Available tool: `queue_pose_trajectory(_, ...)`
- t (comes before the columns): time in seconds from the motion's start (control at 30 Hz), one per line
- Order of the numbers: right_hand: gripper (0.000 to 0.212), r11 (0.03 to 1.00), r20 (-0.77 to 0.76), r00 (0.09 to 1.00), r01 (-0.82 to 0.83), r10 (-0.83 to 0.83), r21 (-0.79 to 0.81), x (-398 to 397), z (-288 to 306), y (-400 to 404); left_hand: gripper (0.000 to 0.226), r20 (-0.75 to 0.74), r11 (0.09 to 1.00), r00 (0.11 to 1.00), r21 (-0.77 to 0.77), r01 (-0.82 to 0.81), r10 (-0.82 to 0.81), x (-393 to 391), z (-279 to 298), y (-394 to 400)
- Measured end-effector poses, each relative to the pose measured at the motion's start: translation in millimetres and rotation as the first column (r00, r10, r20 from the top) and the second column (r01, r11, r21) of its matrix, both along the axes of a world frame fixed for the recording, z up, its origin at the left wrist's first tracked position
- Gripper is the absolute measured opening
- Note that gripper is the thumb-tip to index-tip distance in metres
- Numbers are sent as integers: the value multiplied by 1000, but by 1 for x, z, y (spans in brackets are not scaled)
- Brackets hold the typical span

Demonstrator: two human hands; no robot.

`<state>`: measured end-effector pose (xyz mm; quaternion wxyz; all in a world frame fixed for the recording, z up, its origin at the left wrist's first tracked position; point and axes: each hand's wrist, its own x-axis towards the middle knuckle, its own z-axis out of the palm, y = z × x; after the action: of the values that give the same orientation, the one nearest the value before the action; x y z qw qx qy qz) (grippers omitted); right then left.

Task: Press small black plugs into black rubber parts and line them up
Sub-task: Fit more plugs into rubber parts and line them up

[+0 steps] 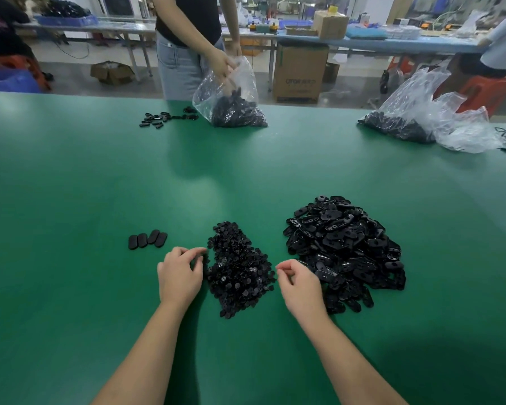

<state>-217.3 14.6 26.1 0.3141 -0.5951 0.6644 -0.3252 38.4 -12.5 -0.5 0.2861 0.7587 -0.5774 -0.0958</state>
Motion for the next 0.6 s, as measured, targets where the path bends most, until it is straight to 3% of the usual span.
queue_pose_trajectory(0.1,22,998,-420,905,-61,66,26,-21,13,-15,23,7,1000,1000,-6,14,-14,1,-2,0)
queue_pose_trajectory(0.2,28,997,-629,774,-53,76,55,-36,19,-26,22,-1,1000,1000,-6,7,-7,1,-3,-1)
queue_pose_trajectory(0.4,30,987,-760,630,-124,160,105,-43,20,-38,16,-5,1000,1000,2,-7,7,2,-4,-2)
queue_pose_trajectory(0.6,20,984,-719,673,-131,175,117,-43,26,-48,15,-9,1000,1000,-3,-5,5,1,-3,-2)
